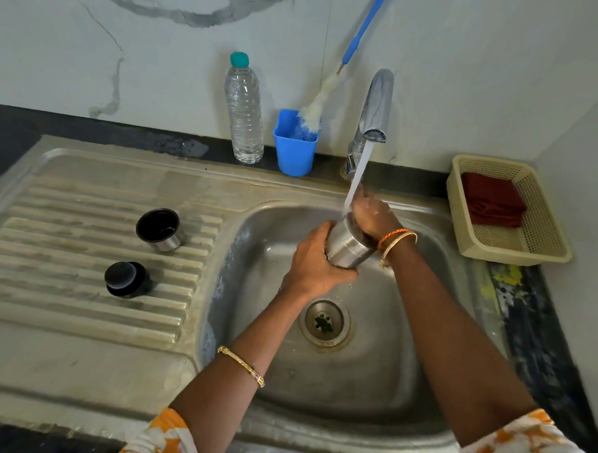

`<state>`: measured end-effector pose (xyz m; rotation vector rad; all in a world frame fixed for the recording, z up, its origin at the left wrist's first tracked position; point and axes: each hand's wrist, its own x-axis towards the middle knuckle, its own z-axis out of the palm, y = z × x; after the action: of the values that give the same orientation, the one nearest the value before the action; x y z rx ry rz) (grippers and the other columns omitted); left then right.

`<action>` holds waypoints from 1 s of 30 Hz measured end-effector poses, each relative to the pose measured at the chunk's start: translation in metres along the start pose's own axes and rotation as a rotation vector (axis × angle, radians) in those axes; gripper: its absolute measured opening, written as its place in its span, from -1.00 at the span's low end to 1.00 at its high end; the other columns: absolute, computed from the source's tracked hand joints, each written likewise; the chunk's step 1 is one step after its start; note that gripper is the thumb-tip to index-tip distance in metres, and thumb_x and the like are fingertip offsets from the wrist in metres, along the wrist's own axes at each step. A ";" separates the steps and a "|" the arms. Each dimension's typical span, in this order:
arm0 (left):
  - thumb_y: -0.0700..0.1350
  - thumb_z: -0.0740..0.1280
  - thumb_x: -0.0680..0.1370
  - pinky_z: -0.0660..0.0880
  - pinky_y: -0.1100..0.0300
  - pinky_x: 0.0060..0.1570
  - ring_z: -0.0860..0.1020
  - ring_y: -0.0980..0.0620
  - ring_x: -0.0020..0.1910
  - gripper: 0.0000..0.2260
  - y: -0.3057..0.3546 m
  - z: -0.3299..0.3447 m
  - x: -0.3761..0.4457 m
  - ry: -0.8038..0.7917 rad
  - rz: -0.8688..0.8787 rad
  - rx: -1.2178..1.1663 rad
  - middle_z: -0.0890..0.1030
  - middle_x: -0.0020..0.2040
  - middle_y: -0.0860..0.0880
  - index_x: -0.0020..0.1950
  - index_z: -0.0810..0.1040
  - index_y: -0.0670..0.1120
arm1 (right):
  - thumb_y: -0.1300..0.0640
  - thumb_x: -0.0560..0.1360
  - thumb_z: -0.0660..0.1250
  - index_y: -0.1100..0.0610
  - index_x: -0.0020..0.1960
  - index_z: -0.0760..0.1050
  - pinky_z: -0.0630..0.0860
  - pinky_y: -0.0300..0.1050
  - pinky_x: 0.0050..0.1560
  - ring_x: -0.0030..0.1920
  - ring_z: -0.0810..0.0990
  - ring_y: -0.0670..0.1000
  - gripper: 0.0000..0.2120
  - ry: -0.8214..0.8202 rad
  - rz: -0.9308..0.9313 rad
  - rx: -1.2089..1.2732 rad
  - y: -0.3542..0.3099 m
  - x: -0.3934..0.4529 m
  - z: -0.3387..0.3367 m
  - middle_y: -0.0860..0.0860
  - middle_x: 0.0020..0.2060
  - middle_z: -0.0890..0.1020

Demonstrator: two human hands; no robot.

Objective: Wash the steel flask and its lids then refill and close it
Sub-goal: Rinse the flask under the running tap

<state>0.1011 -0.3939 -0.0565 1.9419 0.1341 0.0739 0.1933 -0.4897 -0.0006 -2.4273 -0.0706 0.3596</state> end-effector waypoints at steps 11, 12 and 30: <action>-0.18 0.62 0.21 0.50 0.37 -0.19 0.58 0.17 -0.08 -0.39 -0.005 -0.004 0.001 -0.003 -0.064 -0.080 0.60 0.01 0.07 0.15 0.42 0.08 | -0.05 0.64 0.00 0.16 0.23 0.49 0.40 0.06 0.20 0.18 0.50 0.24 -0.59 -0.035 -0.070 -0.060 -0.004 0.000 0.003 0.22 0.14 0.56; -0.20 0.60 0.26 0.49 0.39 -0.19 0.59 0.21 -0.09 -0.41 -0.006 -0.003 0.005 0.009 -0.113 -0.142 0.60 -0.01 0.09 0.18 0.43 0.05 | -0.06 0.62 0.01 0.14 0.17 0.50 0.40 0.09 0.20 0.17 0.50 0.23 -0.61 -0.030 -0.147 -0.156 -0.009 -0.007 0.011 0.19 0.12 0.57; 0.22 0.27 0.53 0.64 0.08 -0.35 0.64 -0.13 -0.13 -0.41 -0.027 0.026 0.000 0.149 -1.050 -1.416 0.62 -0.06 -0.25 0.30 0.44 -0.27 | 0.04 0.31 0.55 -0.01 0.12 0.42 0.48 -0.44 -0.09 -0.09 0.59 -0.30 -0.54 0.216 -0.171 0.528 0.033 -0.077 0.038 -0.18 -0.10 0.62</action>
<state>0.1026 -0.4086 -0.0909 0.3050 0.9010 -0.3118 0.1077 -0.5025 -0.0311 -1.9057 -0.0763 0.0274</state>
